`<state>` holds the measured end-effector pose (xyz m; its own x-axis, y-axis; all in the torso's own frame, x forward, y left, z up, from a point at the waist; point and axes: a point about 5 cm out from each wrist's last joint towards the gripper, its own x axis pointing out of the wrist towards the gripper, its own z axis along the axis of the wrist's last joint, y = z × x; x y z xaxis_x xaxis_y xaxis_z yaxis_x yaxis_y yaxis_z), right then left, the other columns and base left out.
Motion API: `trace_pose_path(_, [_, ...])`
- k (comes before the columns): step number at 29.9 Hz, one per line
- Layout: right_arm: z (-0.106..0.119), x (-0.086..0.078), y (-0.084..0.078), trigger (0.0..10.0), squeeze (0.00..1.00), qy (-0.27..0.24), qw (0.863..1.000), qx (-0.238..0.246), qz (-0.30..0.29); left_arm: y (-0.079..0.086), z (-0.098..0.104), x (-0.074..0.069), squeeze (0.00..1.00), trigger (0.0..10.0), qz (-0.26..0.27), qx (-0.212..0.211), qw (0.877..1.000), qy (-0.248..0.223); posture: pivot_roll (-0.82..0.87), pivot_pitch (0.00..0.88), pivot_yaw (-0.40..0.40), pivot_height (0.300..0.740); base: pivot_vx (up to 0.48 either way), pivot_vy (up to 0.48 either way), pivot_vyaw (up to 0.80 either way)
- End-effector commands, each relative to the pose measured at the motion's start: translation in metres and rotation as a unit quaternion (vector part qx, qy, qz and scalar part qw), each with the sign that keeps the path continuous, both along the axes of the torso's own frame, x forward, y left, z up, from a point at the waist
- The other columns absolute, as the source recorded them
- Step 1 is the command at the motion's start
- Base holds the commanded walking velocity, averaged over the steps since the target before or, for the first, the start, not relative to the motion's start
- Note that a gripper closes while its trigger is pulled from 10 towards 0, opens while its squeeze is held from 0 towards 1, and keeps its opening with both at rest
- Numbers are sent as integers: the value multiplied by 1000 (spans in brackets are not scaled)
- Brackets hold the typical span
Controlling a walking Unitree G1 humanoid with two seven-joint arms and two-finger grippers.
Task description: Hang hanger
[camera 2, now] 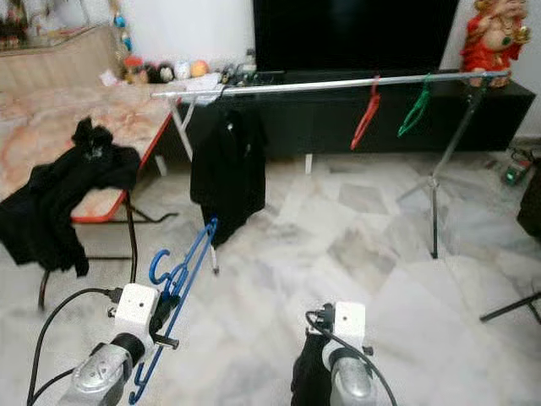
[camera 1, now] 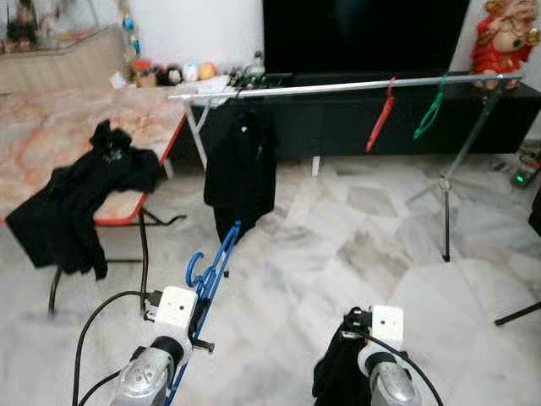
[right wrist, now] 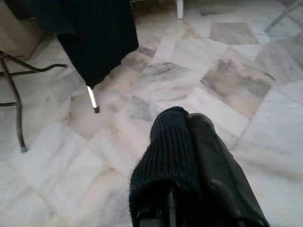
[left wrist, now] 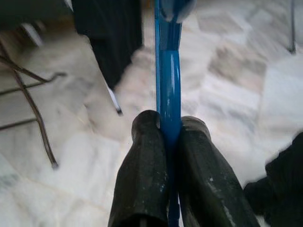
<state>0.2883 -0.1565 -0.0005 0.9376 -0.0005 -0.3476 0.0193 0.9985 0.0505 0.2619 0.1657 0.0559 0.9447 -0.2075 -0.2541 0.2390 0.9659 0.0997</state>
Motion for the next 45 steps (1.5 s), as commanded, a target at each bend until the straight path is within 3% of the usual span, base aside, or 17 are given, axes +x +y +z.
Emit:
trace_pose_path(1, [11, 11, 1, 10000, 0, -21, 1000, 3, 3, -2, 1, 1, 0, 10000, -23, 3, 1000, 12, 88, 56, 33, 740, 0, 0, 0])
trace_pose_path(4, [15, 15, 2, 10000, 0, -26, 1000, 1, 7, -2, -4, -1, 0, 10000, -72, 41, 996, 38, 92, 56, 31, 740, 0, 0, 0])
trace_pose_path(5, [21, 21, 3, 10000, 0, -32, 999, -5, 19, -1, -8, -4, 0, 10000, -130, 83, 986, 70, 96, 54, 31, 740, 0, 0, 0])
trace_pose_path(6, [24, 24, 4, 10000, 0, -34, 999, -10, 28, -1, -9, -5, 0, 10000, -158, 93, 980, 83, 96, 54, 31, 740, 0, 0, 0])
trace_pose_path(8, [27, 27, 5, 10000, 0, -35, 998, -19, 40, -1, -9, -6, 0, 10000, -191, 101, 971, 100, 97, 55, 29, 740, 0, 0, 0])
trace_pose_path(9, [31, 31, 7, 10000, 0, -39, 997, -32, 53, -1, -10, -7, 0, 10000, -221, 122, 961, 111, 98, 54, 28, 740, 0, 0, 0])
trace_pose_path(10, [31, 31, 7, 10000, 0, -39, 997, -32, 53, -1, -10, -7, 0, 10000, -221, 122, 961, 111, 98, 54, 28, 740, 0, 0, 0])
trace_pose_path(11, [33, 33, 8, 10000, 0, -42, 996, -42, 61, 0, -11, -8, 0, 10000, -240, 138, 954, 118, 98, 54, 28, 740, 0, 0, 0])
trace_pose_path(12, [40, 40, 9, 10000, 0, -48, 995, -55, 68, 2, -15, -10, 0, 10000, -282, 169, 932, 150, 98, 53, 28, 740, 0, 0, 0])
trace_pose_path(13, [42, 42, 9, 10000, 0, -49, 995, -56, 68, 2, -16, -11, 0, 10000, -293, 179, 926, 158, 98, 53, 28, 740, 0, 0, 0])
trace_pose_path(15, [49, 48, 12, 10000, 0, -52, 994, -65, 73, 1, -17, -12, 0, 10000, -327, 179, 910, 181, 98, 48, 23, 740, 0, 0, 0])
trace_pose_path(20, [54, 53, 15, 10000, 0, -53, 993, -70, 77, -5, -11, -9, 0, 10000, -358, 163, 901, 183, 101, 47, 20, 740, 0, 0, 0])
trace_pose_path(21, [56, 55, 16, 10000, 0, -52, 993, -75, 78, -9, -8, -8, 0, 10000, -380, 158, 892, 186, 103, 47, 19, 740, 0, 0, 0])
trace_pose_path(24, [59, 58, 18, 10000, 0, -50, 994, -70, 71, -15, -3, -8, 0, 10000, -405, 143, 883, 189, 99, 46, 20, 740, 0, 0, 0])
trace_pose_path(26, [60, 59, 19, 10000, 0, -48, 994, -71, 72, -17, -1, -7, 0, 10000, -411, 136, 882, 185, 99, 42, 18, 740, 0, 0, 0])
trace_pose_path(30, [59, 61, 19, 10000, 0, -27, 994, -83, 64, -27, 8, 2, 0, 10000, -408, 106, 893, 158, 105, 39, 17, 740, 0, 0, 0])
trace_pose_path(45, [34, 45, 17, 10000, 0, 41, 996, -69, 31, -37, 20, 7, 0, 10000, -379, 27, 916, 129, 119, 25, 16, 740, 0, 0, 0])
